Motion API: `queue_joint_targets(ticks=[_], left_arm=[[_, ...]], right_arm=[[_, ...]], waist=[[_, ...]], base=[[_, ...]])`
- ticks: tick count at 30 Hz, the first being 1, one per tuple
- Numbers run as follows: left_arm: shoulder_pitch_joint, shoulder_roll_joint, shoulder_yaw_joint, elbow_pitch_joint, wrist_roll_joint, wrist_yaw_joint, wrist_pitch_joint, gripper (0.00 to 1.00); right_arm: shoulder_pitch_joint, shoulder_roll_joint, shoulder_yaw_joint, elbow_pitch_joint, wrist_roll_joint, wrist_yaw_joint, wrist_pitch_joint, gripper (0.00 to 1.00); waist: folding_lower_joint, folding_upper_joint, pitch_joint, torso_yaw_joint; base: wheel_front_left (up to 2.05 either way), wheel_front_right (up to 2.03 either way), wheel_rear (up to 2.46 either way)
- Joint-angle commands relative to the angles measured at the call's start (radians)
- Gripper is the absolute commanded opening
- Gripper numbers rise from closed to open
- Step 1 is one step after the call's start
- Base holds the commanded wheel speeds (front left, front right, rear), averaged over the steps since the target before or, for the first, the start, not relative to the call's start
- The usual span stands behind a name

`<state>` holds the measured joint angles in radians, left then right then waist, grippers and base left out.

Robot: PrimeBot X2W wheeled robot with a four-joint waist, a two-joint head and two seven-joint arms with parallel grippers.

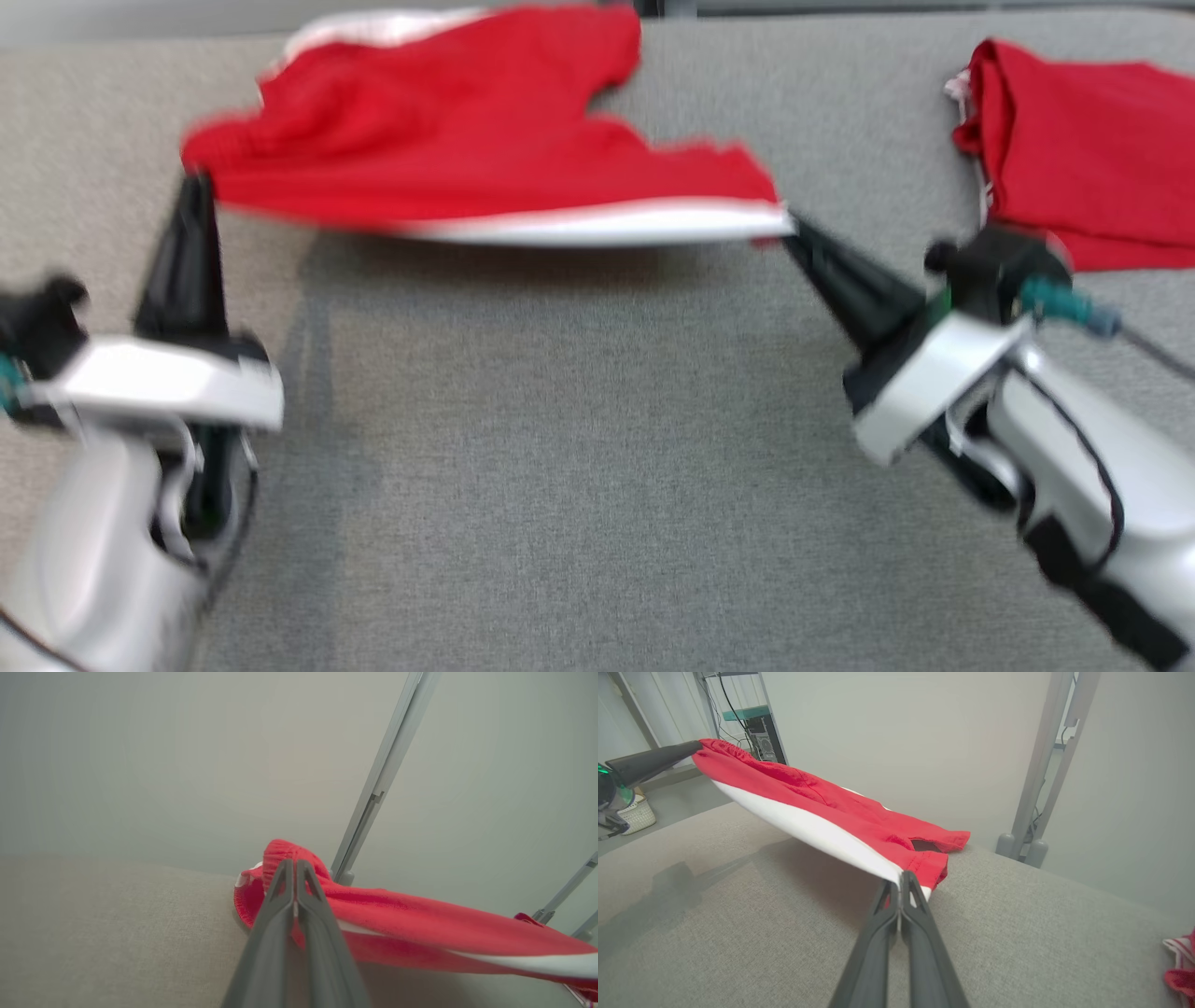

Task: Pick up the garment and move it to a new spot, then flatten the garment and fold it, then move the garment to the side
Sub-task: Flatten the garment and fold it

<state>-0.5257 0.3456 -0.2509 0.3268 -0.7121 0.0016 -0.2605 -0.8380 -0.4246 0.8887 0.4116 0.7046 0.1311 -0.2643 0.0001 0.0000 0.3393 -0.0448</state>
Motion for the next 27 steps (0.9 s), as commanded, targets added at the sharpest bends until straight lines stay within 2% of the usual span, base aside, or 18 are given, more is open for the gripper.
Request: queue_joint_targets(ticks=[1,11,15,21,27], left_arm=[[0.084,-0.018,0.030,-0.030,0.010,0.012,-0.006,0.00],[0.405,-0.137,0.151,-0.125,0.043,0.024,-0.005,0.00],[0.531,-0.194,0.173,-0.141,0.074,0.009,-0.005,0.00],[0.646,-0.244,0.200,-0.136,0.087,0.001,-0.005,0.00],[0.703,-0.266,0.188,-0.118,0.104,-0.012,-0.005,0.00]], right_arm=[[0.075,-0.009,-0.021,-0.019,-0.002,-0.001,0.000,0.00],[0.352,-0.019,-0.062,-0.108,-0.018,-0.001,0.000,0.00],[0.494,-0.028,-0.104,-0.147,-0.004,-0.001,0.000,0.00],[0.630,-0.043,-0.125,-0.196,0.012,-0.001,0.018,0.00],[0.710,-0.052,-0.167,-0.246,0.017,-0.001,0.068,0.00]], waist=[[-0.0001,0.0000,-0.073,0.004],[-0.0001,0.0000,-0.185,0.007],[-0.0001,0.0000,-0.233,0.027],[-0.0001,0.0000,-0.267,0.043],[-0.0001,0.0000,-0.272,0.056]], base=[[0.00,0.00,0.00],[0.00,0.00,0.00],[0.00,0.00,0.00],[0.00,0.00,0.00],[0.00,0.00,0.00]])
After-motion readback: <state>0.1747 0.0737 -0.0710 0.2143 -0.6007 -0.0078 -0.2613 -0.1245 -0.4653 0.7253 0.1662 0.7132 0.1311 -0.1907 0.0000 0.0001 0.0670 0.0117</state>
